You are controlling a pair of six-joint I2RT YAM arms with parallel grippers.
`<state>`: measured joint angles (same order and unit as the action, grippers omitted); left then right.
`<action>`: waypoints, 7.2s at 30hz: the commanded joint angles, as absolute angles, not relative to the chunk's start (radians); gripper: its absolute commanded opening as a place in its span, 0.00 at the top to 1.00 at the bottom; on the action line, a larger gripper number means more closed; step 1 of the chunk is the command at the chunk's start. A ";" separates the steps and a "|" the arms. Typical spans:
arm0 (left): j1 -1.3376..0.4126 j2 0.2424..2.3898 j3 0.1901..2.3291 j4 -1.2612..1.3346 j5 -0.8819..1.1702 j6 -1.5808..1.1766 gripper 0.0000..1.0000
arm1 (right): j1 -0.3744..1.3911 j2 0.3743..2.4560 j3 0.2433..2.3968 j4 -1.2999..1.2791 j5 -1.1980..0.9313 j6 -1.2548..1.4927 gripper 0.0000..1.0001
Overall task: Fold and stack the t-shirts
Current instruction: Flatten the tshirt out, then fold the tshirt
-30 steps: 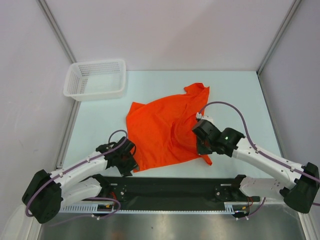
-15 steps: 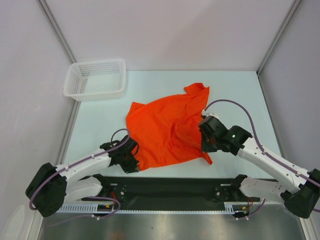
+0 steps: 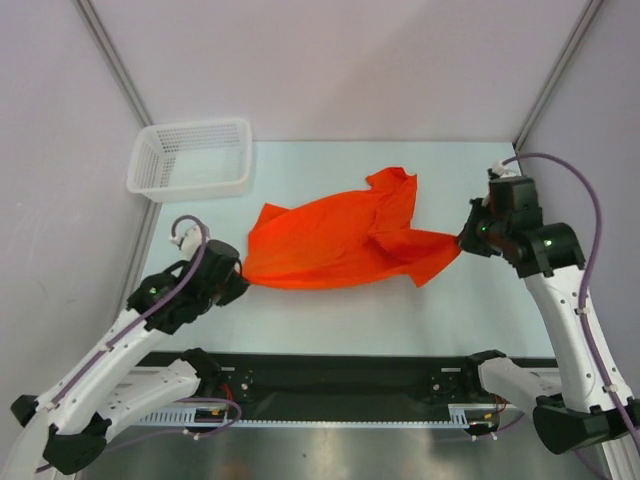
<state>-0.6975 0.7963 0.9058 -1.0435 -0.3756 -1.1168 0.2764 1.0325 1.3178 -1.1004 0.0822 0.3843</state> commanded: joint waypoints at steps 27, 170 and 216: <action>-0.696 0.989 1.968 -0.845 -0.495 -0.558 1.00 | -0.212 1.013 1.412 -0.119 -0.844 1.409 1.00; -0.166 1.950 1.451 -0.480 -0.153 -0.482 1.00 | -0.176 1.839 1.298 -0.273 -0.430 0.699 1.00; -0.169 1.897 1.540 -0.446 -0.124 -0.520 0.60 | -0.146 1.804 1.350 -0.155 -0.294 0.510 0.42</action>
